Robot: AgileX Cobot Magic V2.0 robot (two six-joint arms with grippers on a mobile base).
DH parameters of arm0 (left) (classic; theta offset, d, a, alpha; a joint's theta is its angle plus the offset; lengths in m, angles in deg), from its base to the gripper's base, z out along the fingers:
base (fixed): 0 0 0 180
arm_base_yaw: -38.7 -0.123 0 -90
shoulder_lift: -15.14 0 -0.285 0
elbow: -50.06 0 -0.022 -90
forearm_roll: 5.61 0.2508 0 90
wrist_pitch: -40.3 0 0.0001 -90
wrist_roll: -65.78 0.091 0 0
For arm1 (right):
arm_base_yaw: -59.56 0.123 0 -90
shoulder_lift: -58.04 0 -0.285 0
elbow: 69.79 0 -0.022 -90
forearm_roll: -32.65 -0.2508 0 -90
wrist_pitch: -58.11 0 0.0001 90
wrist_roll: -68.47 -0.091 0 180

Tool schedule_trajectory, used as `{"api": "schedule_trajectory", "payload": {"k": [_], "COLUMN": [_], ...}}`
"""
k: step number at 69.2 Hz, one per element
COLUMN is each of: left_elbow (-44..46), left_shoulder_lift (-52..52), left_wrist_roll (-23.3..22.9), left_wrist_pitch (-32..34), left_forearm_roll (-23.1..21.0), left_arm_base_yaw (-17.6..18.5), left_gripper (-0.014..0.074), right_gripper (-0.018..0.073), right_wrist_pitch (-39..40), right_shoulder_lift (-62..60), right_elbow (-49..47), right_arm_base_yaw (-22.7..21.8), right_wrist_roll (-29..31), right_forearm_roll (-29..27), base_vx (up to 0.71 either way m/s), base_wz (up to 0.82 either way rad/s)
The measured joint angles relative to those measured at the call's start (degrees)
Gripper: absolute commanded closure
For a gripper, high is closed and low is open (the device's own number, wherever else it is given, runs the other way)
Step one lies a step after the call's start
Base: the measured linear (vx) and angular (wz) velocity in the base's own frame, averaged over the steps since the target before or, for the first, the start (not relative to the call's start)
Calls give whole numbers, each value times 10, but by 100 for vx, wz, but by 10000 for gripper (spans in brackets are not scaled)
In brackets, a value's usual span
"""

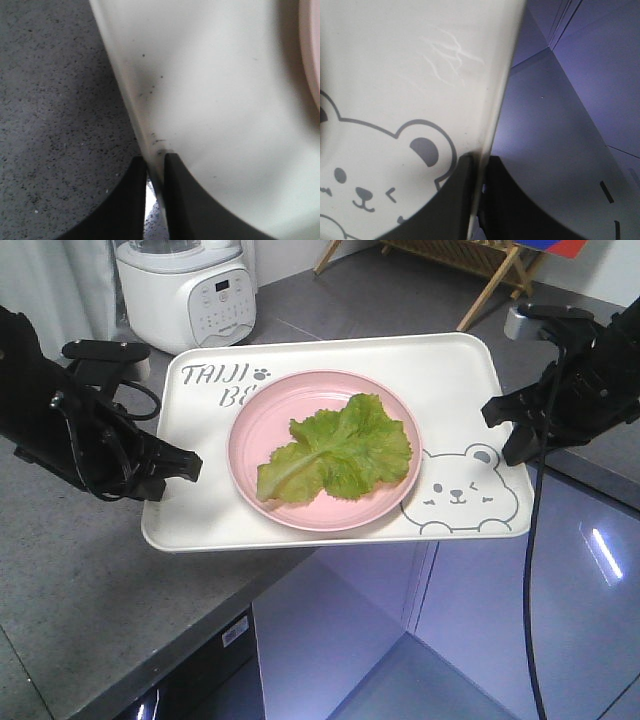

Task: Transfer vegetables to tray and serve
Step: 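Hold the tray level with both grippers while the base turns away, then keep holding the tray with both grippers while driving the base onward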

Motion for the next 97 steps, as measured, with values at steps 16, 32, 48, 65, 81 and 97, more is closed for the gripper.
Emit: {"api": "schedule_trajectory", "payload": {"k": [16, 32, 48, 65, 81, 97], "left_elbow": [0, 0, 0, 0, 0, 0], "left_shoulder_lift": [0, 0, 0, 0, 0, 0], "left_wrist_roll": [0, 0, 0, 0, 0, 0], "left_wrist_pitch": [0, 0, 0, 0, 0, 0], "left_forearm_roll": [0, 0, 0, 0, 0, 0], "left_arm_base_yaw": [0, 0, 0, 0, 0, 0], "left_gripper": [602, 602, 602, 602, 602, 602], "right_gripper": [565, 565, 565, 565, 565, 565], "right_wrist_pitch": [0, 0, 0, 0, 0, 0], "right_shoulder_lift": [0, 0, 0, 0, 0, 0], "right_elbow": [0, 0, 0, 0, 0, 0], "right_arm_base_yaw": [0, 0, 0, 0, 0, 0], "right_wrist_roll": [0, 0, 0, 0, 0, 0], "right_forearm_roll": [0, 0, 0, 0, 0, 0], "base_vx": [-1, -1, -2, -2, -2, -3], "base_wz": [-17, -18, -20, -23, -26, -28]}}
